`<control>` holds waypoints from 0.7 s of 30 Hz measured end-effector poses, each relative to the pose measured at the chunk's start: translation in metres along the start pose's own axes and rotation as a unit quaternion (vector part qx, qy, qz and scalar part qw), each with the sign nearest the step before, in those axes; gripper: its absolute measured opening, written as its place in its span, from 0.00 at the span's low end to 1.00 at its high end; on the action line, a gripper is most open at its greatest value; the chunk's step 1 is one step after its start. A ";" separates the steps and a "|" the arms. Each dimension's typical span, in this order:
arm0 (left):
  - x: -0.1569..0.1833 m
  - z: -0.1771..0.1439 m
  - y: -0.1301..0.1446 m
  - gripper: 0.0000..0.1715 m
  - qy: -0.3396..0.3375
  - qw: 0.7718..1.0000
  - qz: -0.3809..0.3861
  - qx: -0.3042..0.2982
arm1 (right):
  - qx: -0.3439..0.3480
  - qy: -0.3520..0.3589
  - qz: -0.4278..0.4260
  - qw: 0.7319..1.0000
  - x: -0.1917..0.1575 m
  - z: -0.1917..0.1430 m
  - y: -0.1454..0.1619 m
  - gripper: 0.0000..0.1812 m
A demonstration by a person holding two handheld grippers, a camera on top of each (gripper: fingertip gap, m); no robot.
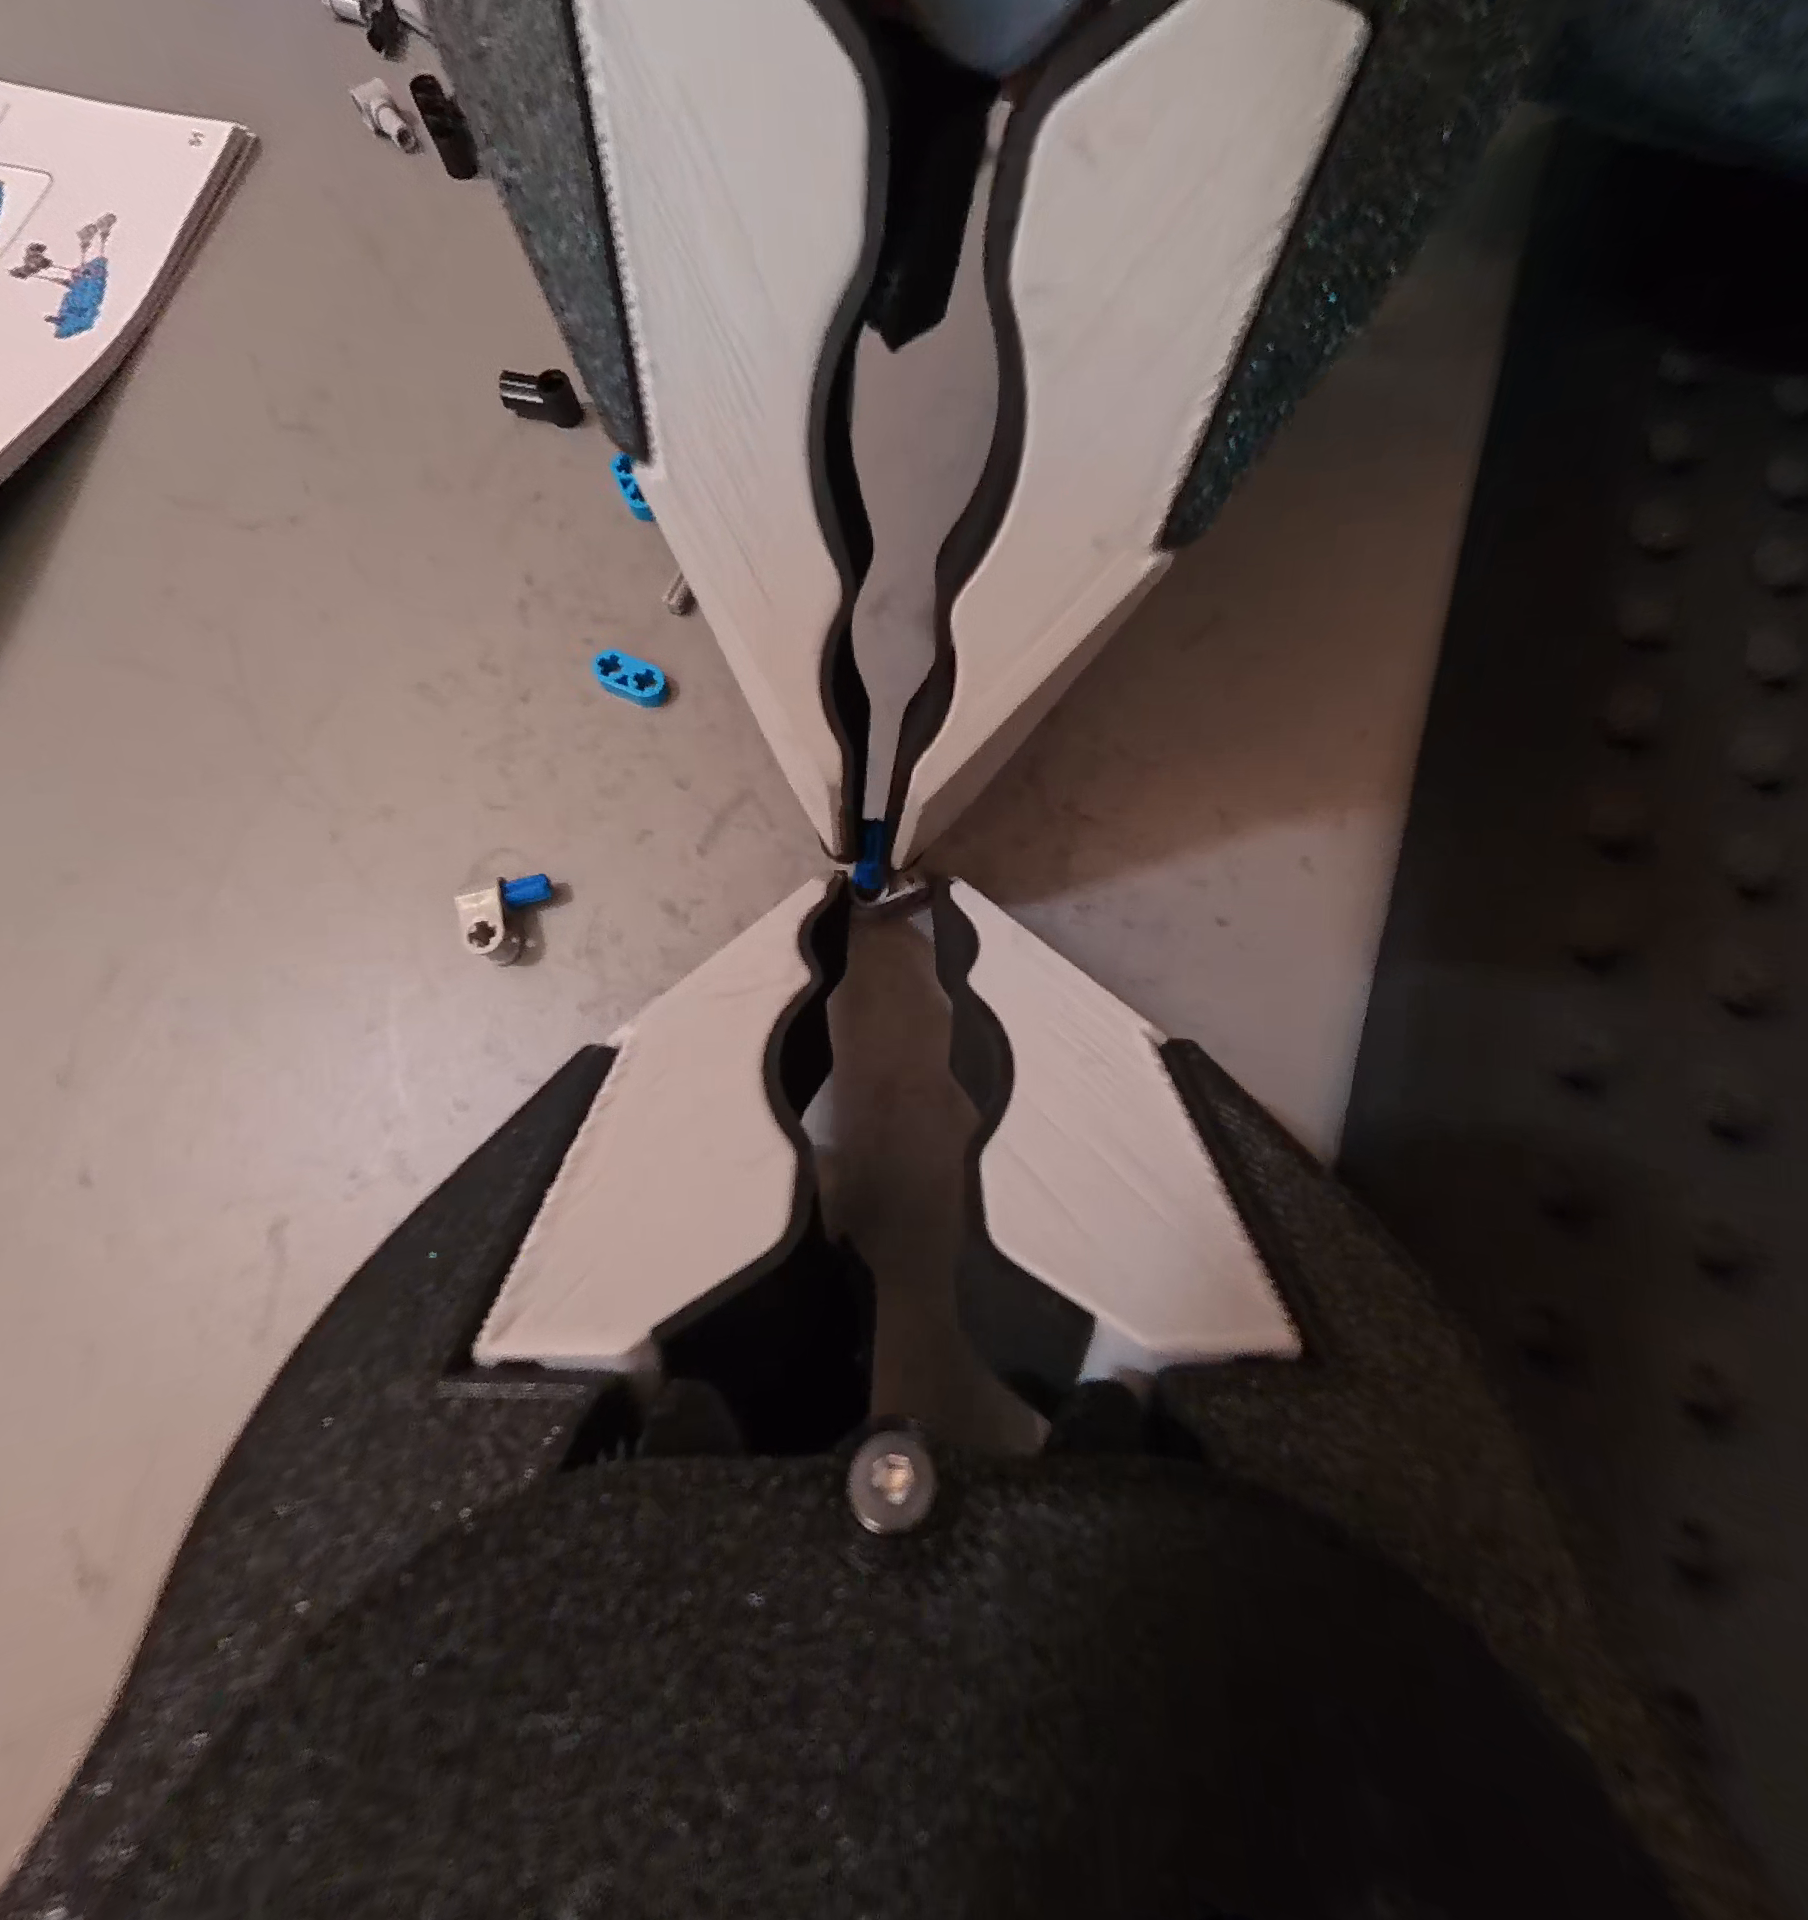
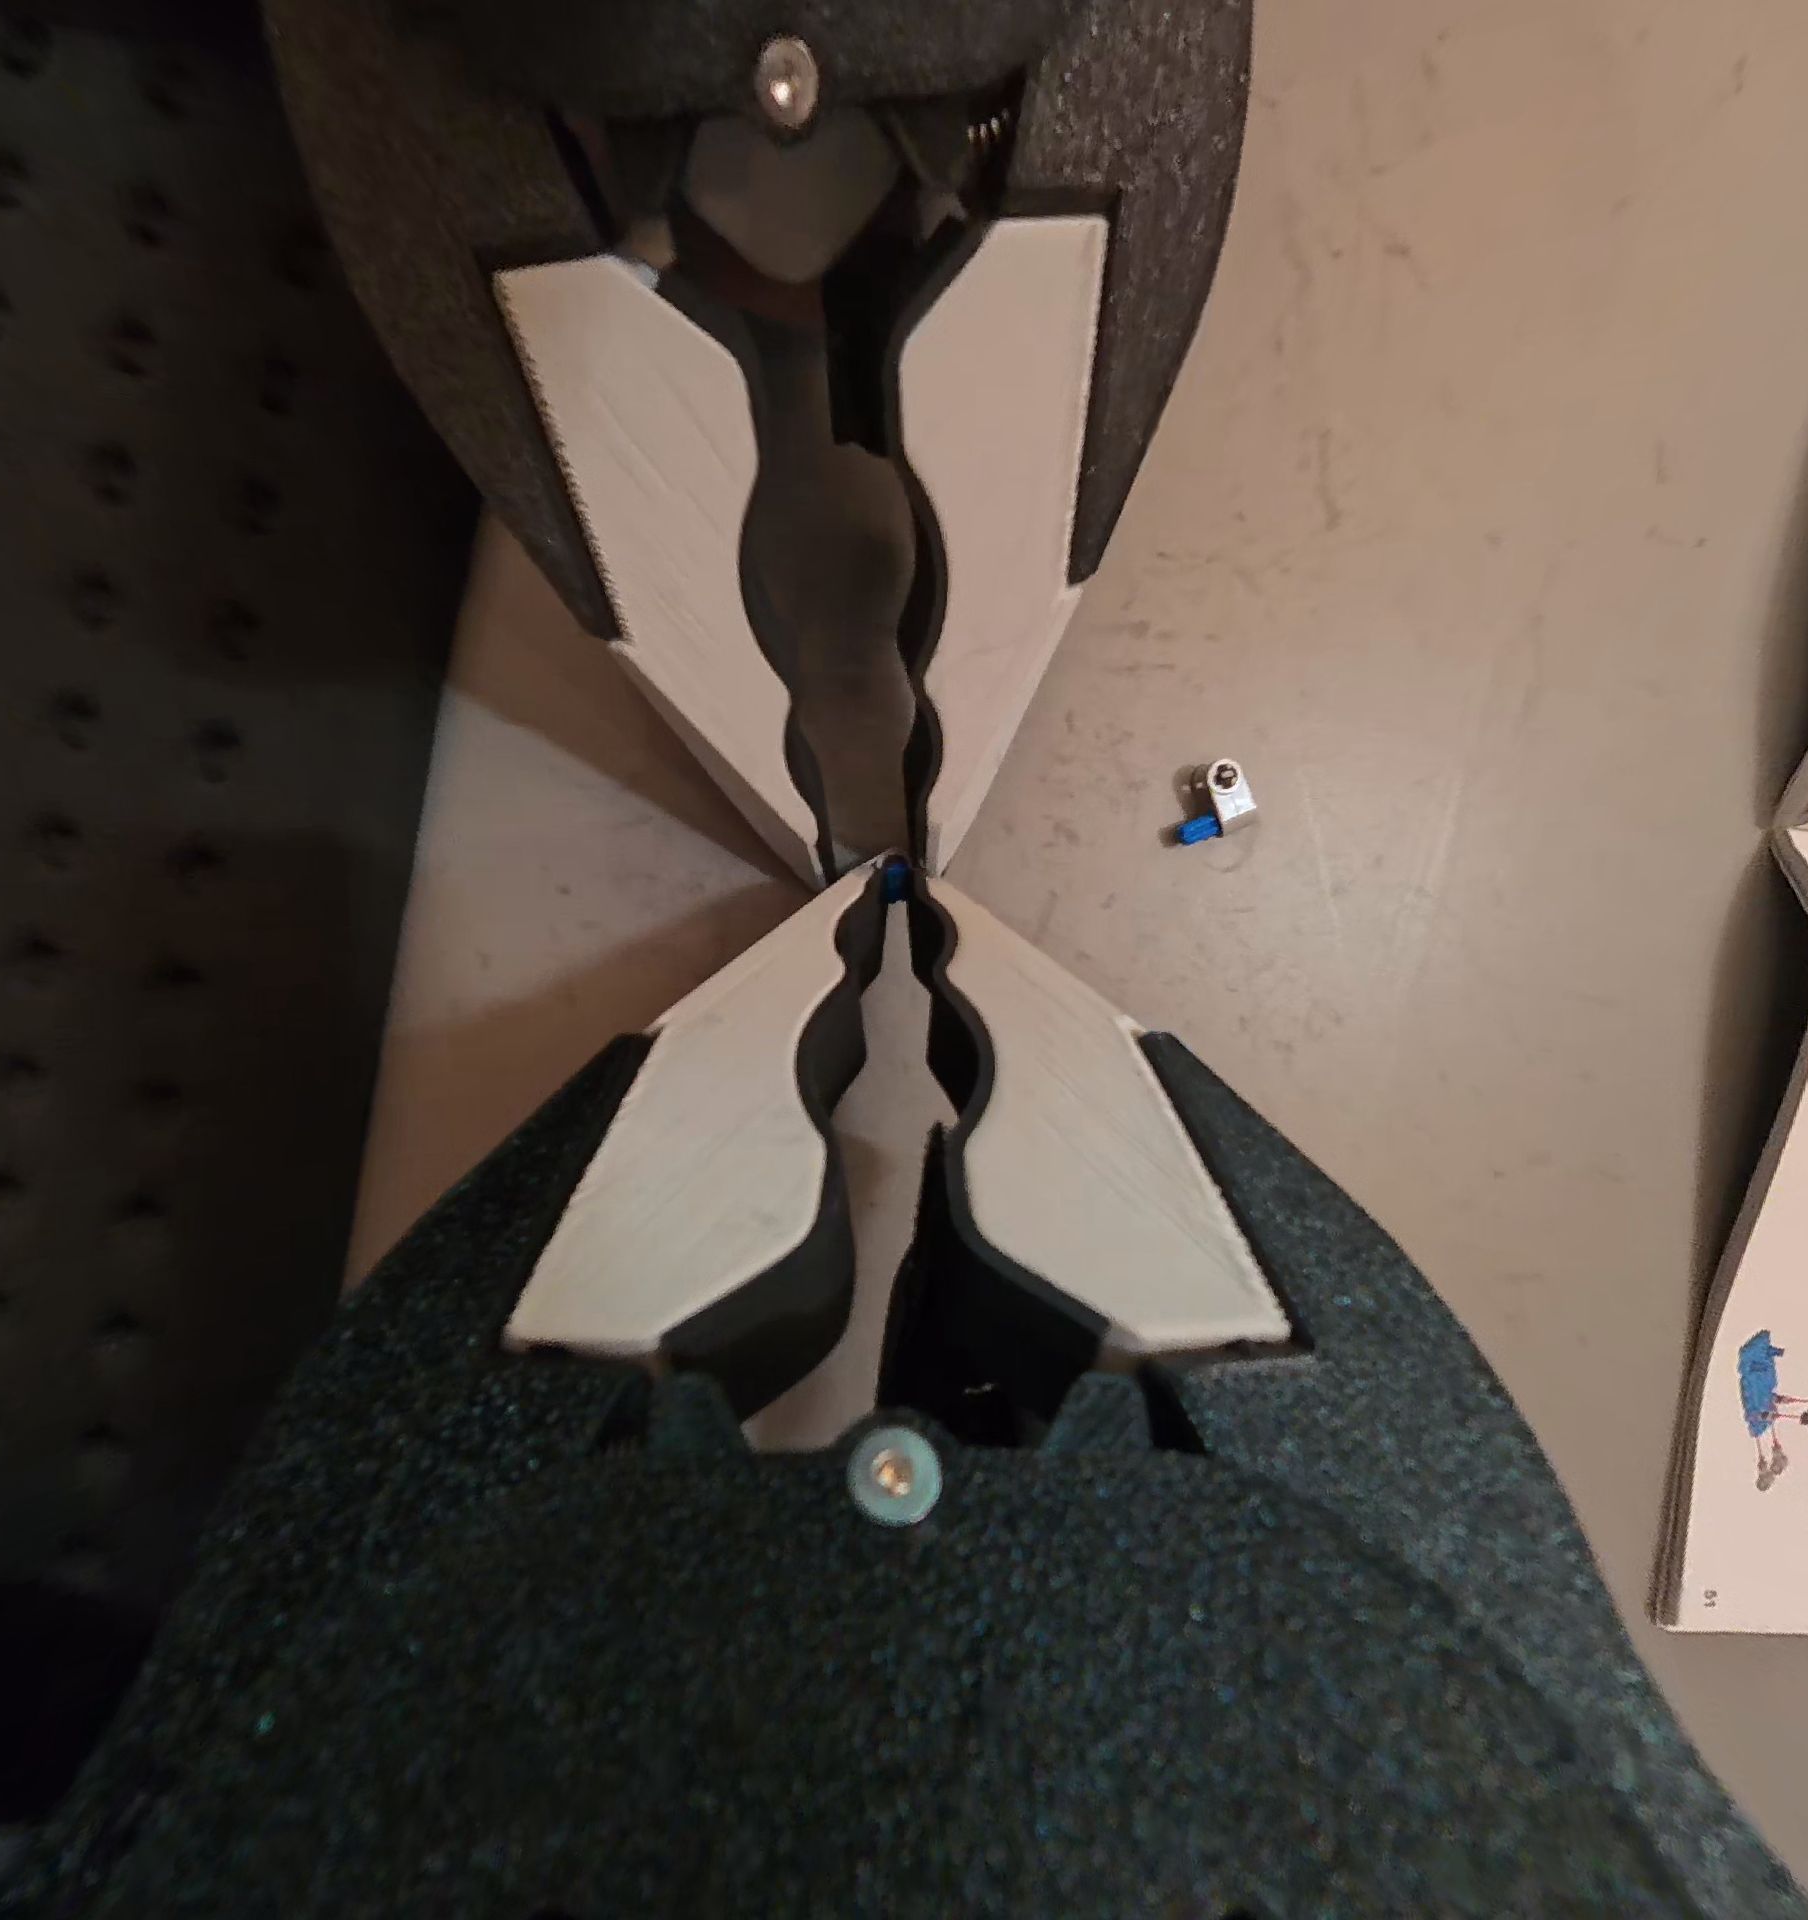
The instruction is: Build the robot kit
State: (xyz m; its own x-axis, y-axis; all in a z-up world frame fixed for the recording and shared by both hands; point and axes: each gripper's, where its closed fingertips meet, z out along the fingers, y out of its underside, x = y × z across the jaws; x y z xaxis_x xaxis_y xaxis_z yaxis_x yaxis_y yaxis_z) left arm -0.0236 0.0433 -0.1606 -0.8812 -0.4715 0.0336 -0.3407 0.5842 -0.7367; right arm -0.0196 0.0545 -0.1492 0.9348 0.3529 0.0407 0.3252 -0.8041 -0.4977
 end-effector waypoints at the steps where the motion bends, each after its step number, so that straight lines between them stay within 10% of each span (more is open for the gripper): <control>1: 0.000 0.000 0.000 0.09 0.001 1.000 -0.002 0.000 | 0.000 -0.001 -0.001 1.000 -0.001 0.000 -0.001 0.02; 21: 0.000 0.000 0.000 0.09 0.015 1.000 -0.021 0.002 | -0.075 -0.019 -0.003 0.997 -0.001 0.005 0.001 0.01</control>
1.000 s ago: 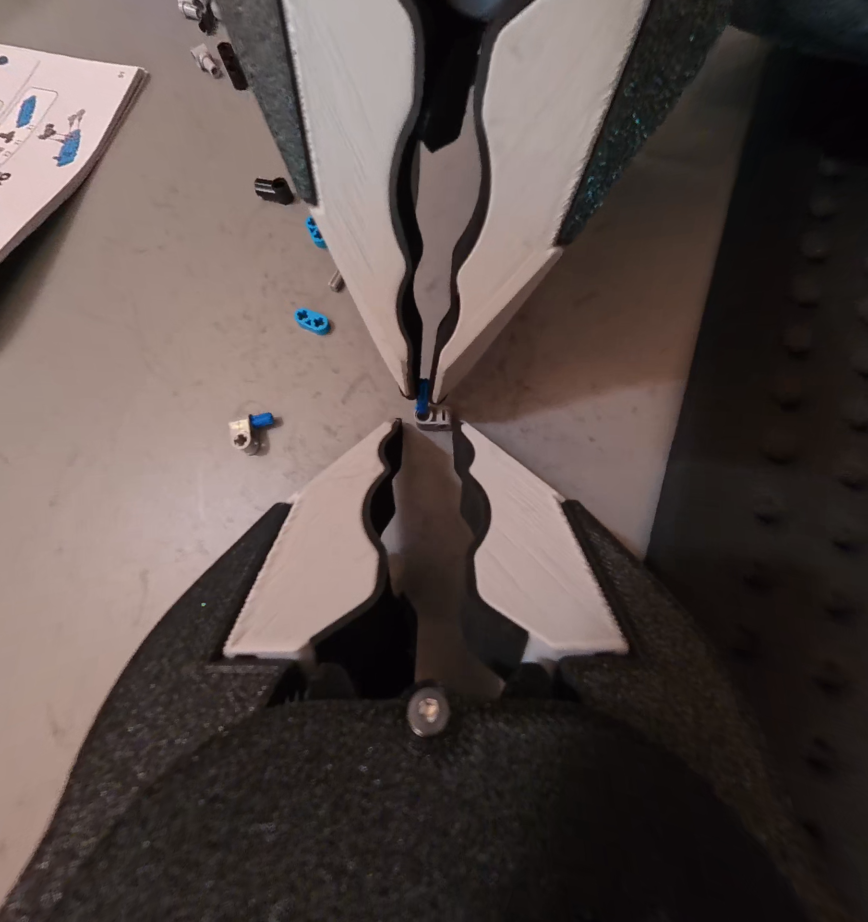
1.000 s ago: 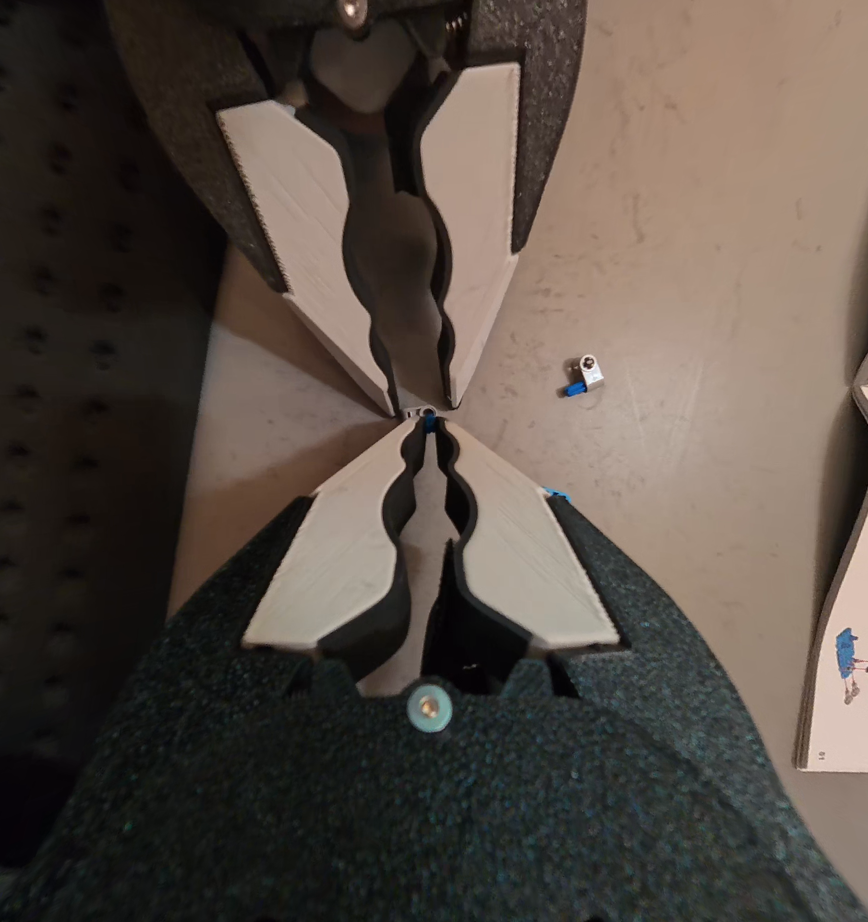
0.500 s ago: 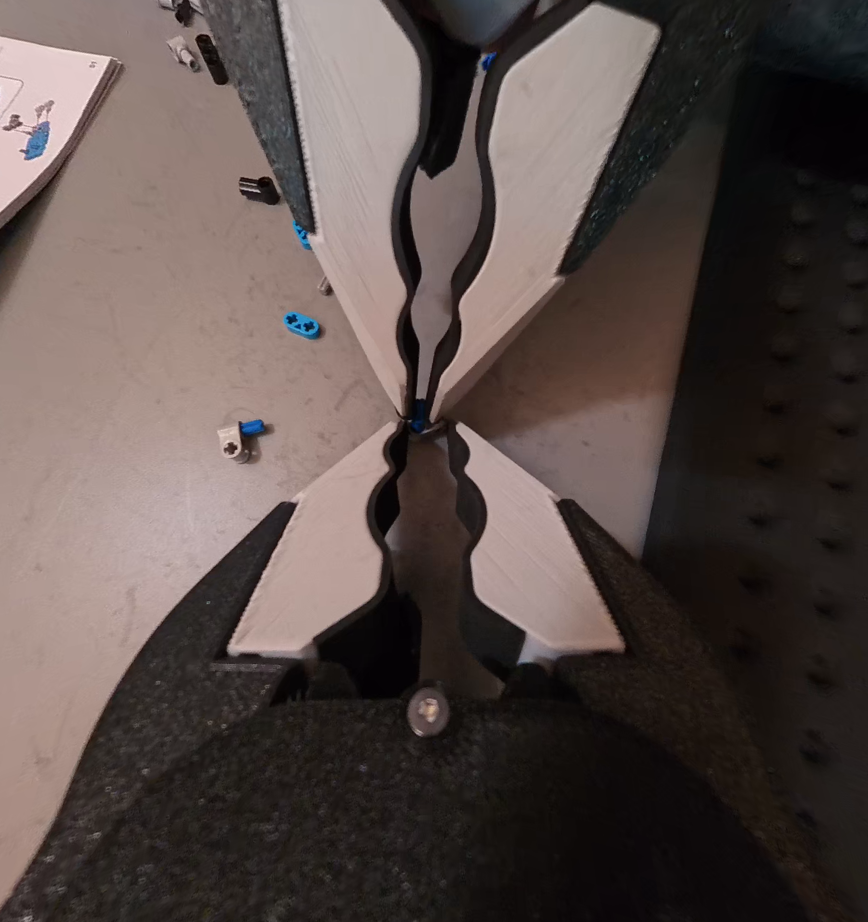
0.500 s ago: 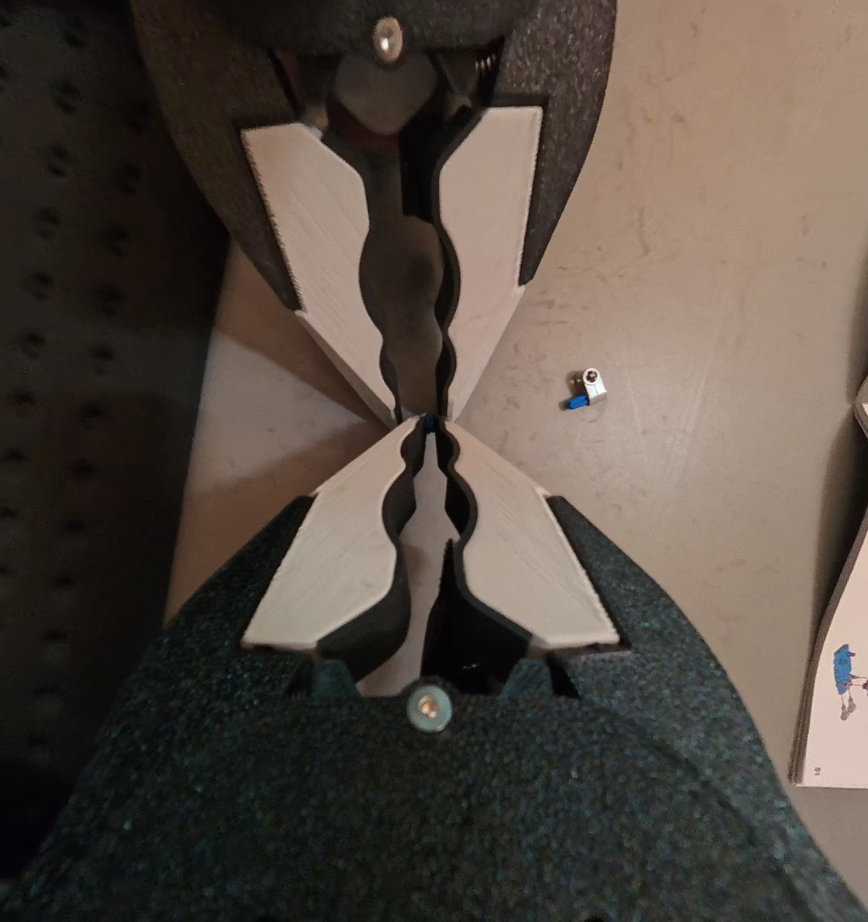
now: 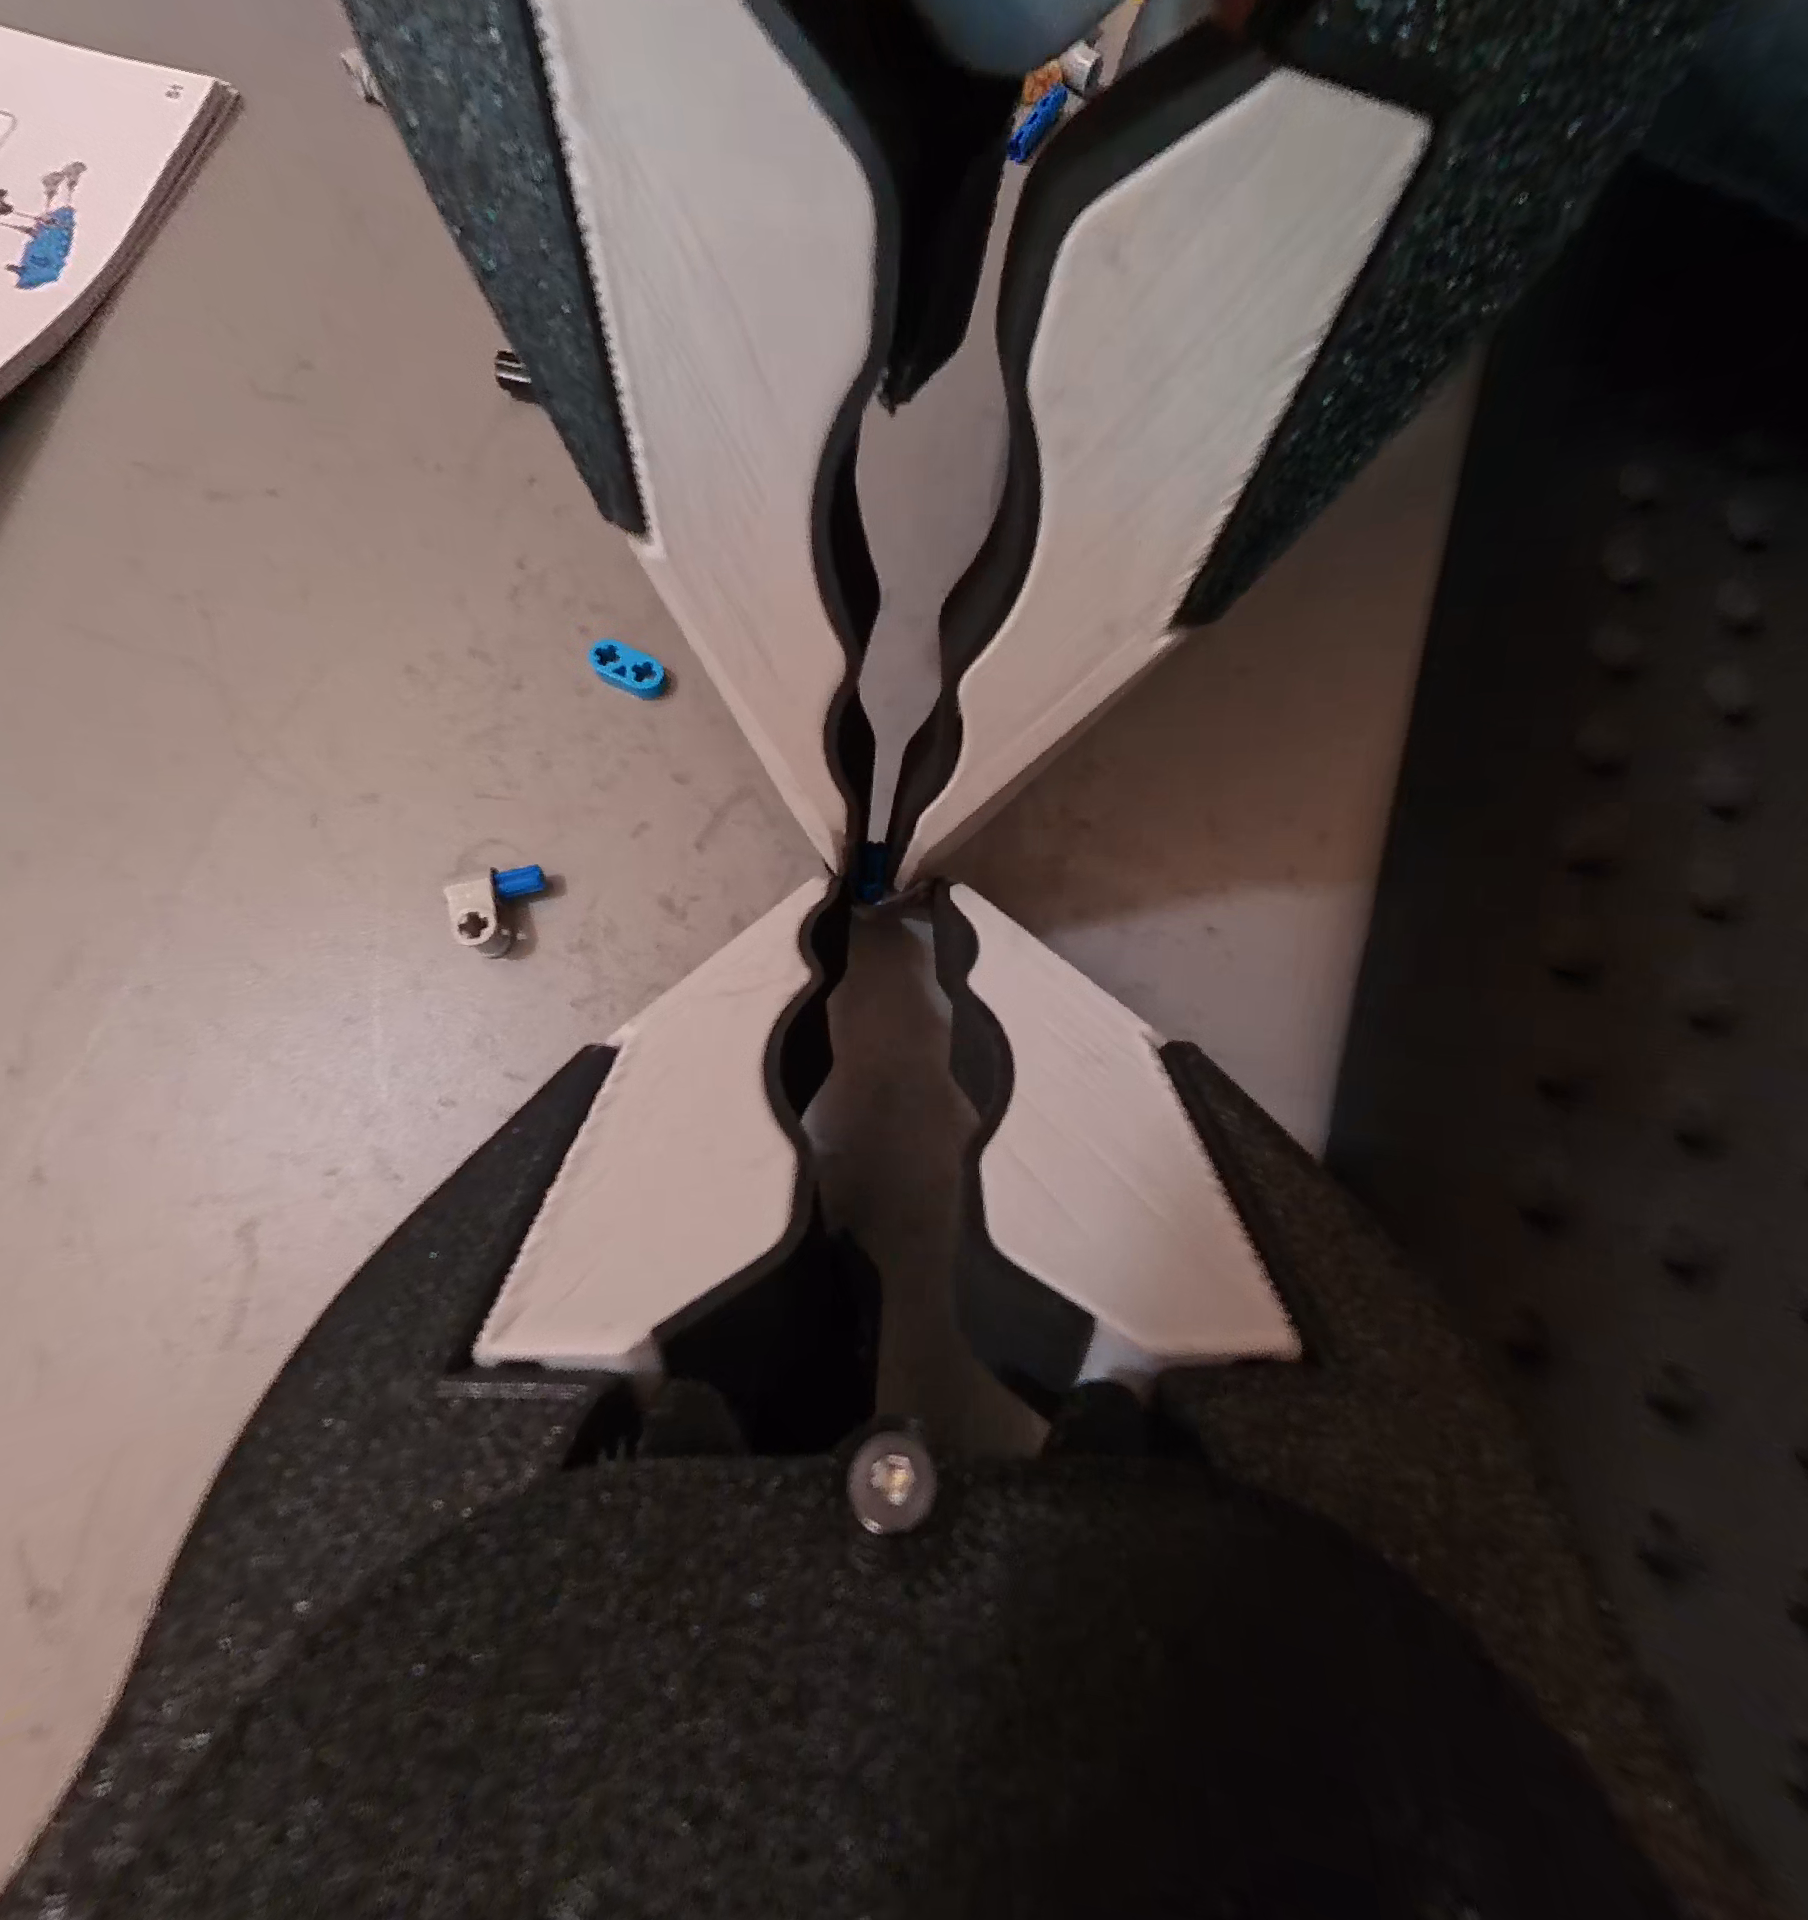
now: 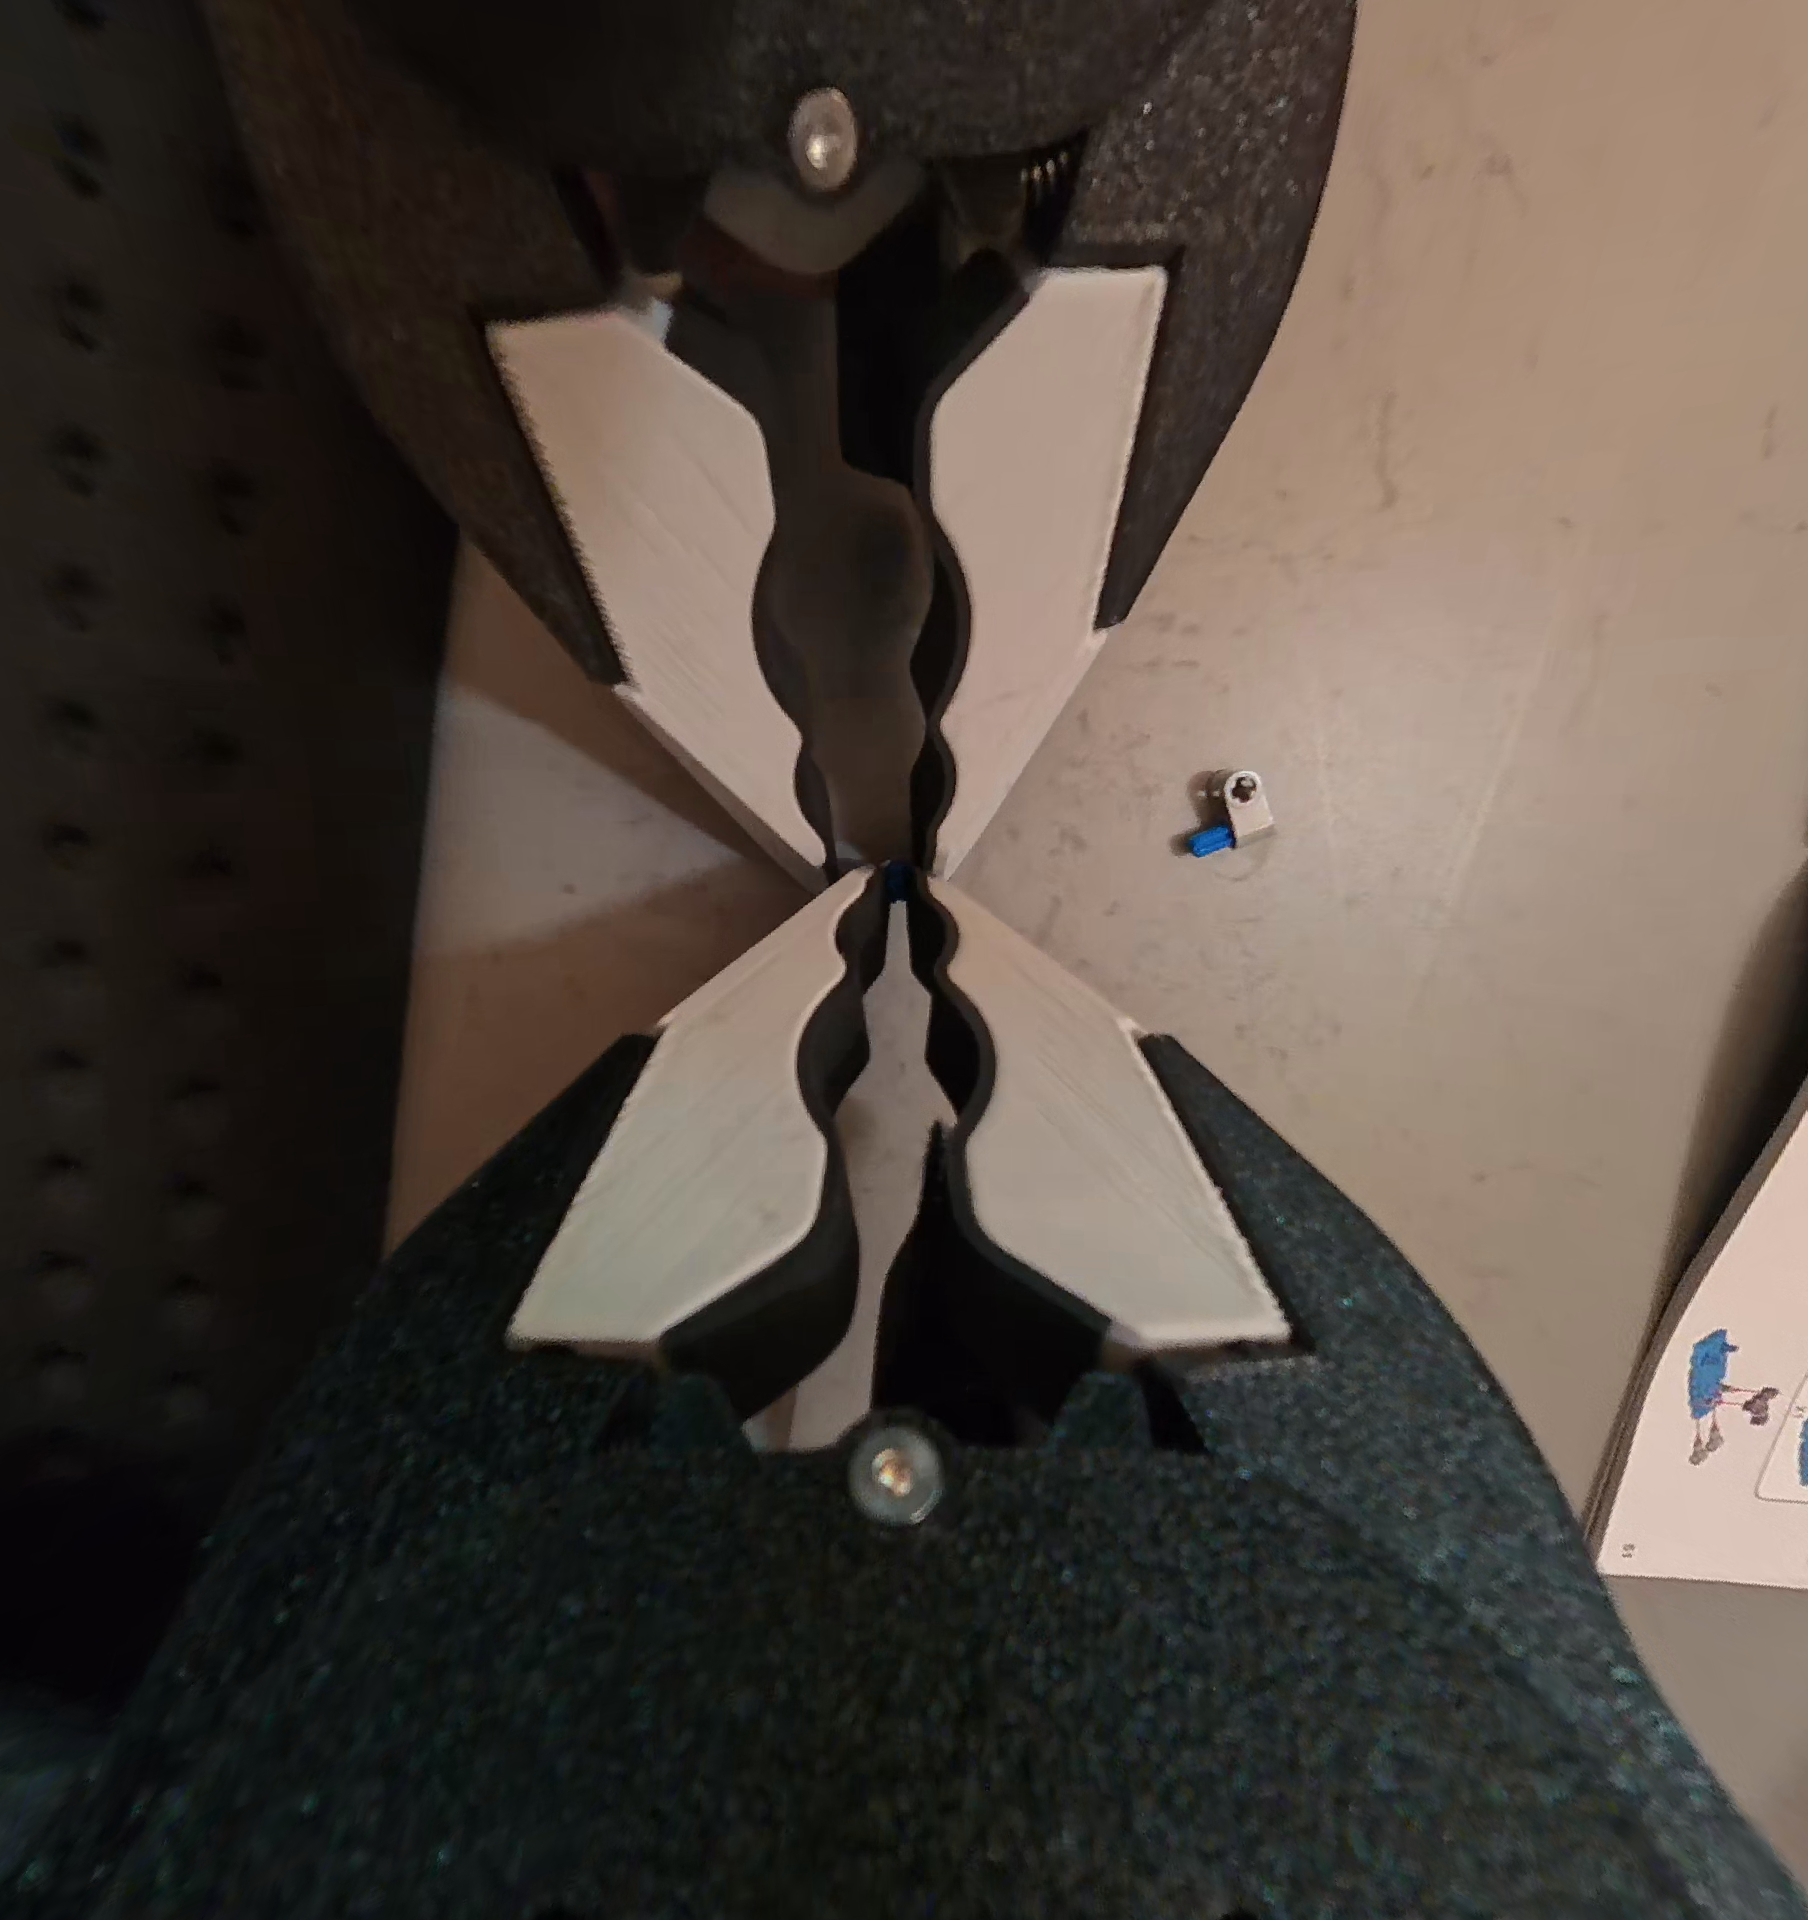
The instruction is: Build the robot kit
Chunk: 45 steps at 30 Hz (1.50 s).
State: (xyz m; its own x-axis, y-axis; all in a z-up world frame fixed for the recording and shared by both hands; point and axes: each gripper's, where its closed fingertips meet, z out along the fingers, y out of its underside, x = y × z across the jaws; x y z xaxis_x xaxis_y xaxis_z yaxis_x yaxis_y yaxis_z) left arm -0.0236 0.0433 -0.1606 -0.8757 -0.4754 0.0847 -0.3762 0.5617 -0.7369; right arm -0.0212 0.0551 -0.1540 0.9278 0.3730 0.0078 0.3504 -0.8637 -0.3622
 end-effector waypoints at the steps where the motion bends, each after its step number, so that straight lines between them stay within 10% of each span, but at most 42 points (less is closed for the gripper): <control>1: 0.000 0.000 0.000 0.09 -0.002 1.000 0.003 -0.001 | 0.000 0.002 -0.002 1.000 0.000 0.000 0.000 0.01; 17: -0.012 -0.088 0.018 0.12 -0.150 0.986 0.003 0.075 | -0.058 -0.013 0.012 0.998 0.000 0.001 -0.001 0.02; 45: -0.011 -0.090 0.017 0.08 -0.160 0.983 0.014 0.088 | -0.128 -0.020 0.003 0.992 0.001 0.009 -0.006 0.02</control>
State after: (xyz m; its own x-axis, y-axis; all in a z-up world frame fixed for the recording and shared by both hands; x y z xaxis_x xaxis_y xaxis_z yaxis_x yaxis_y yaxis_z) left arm -0.0476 0.1192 -0.1141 -0.7336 -0.6666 -0.1322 -0.2711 0.4654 -0.8426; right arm -0.0236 0.0641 -0.1601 0.9262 0.3757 -0.0334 0.3700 -0.9221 -0.1130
